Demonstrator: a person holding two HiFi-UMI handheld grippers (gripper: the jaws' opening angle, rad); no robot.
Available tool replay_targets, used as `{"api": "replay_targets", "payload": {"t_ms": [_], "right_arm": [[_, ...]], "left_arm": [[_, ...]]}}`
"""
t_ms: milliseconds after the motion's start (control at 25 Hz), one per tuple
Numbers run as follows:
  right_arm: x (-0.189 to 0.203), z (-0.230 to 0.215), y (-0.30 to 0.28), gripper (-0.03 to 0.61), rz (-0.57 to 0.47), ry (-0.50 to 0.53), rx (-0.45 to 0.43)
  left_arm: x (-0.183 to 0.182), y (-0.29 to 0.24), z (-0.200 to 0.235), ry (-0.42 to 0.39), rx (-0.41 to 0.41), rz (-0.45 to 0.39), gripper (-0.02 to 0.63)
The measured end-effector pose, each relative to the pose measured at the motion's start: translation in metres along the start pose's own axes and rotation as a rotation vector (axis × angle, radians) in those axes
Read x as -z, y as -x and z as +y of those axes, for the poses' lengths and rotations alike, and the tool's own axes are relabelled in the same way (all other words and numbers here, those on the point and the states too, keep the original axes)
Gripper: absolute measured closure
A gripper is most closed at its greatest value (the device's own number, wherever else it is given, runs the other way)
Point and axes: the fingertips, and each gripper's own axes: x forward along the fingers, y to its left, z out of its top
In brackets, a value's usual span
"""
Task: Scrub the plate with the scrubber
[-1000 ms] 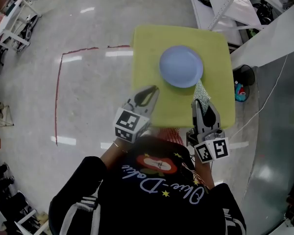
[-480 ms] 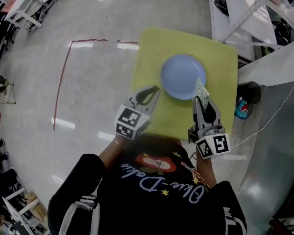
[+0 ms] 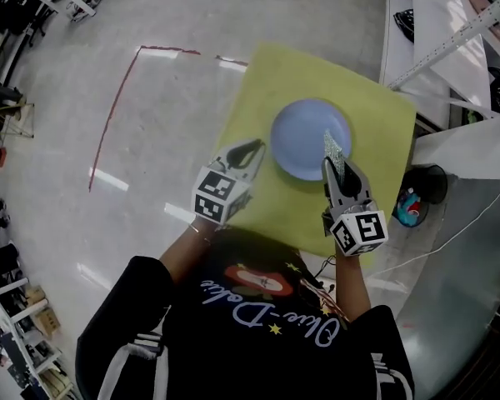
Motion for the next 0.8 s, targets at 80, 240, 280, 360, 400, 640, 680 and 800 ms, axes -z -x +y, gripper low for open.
{"api": "replay_targets", "payload": {"t_ms": [80, 240, 280, 360, 400, 640, 680, 800], "right_arm": [[0.010, -0.004, -0.010, 0.517, 0.051, 0.030, -0.030], [0.034, -0.017, -0.030, 0.517, 0.165, 0.114, -0.059], [0.038, -0.020, -0.035, 0.517, 0.186, 0.135, -0.064], [0.044, -0.024, -0.045, 0.517, 0.217, 0.173, -0.069], [0.046, -0.026, -0.051, 0.517, 0.232, 0.191, -0.070], [0.074, -0.025, -0.088, 0.517, 0.361, 0.285, -0.106], [0.079, -0.025, -0.093, 0.517, 0.385, 0.306, -0.112], [0.093, -0.028, -0.108, 0.517, 0.442, 0.351, -0.126]], "left_arm": [[0.006, -0.003, 0.006, 0.006, -0.018, 0.020, 0.609], [0.023, -0.013, 0.013, 0.072, -0.020, 0.054, 0.609], [0.025, -0.015, 0.015, 0.086, -0.021, 0.058, 0.609], [0.028, -0.019, 0.020, 0.094, -0.024, 0.064, 0.609], [0.029, -0.021, 0.023, 0.092, -0.026, 0.066, 0.609], [0.038, -0.035, 0.041, 0.077, -0.011, 0.111, 0.609], [0.040, -0.039, 0.043, 0.083, -0.005, 0.119, 0.609], [0.051, -0.049, 0.049, 0.099, 0.005, 0.145, 0.607]]}}
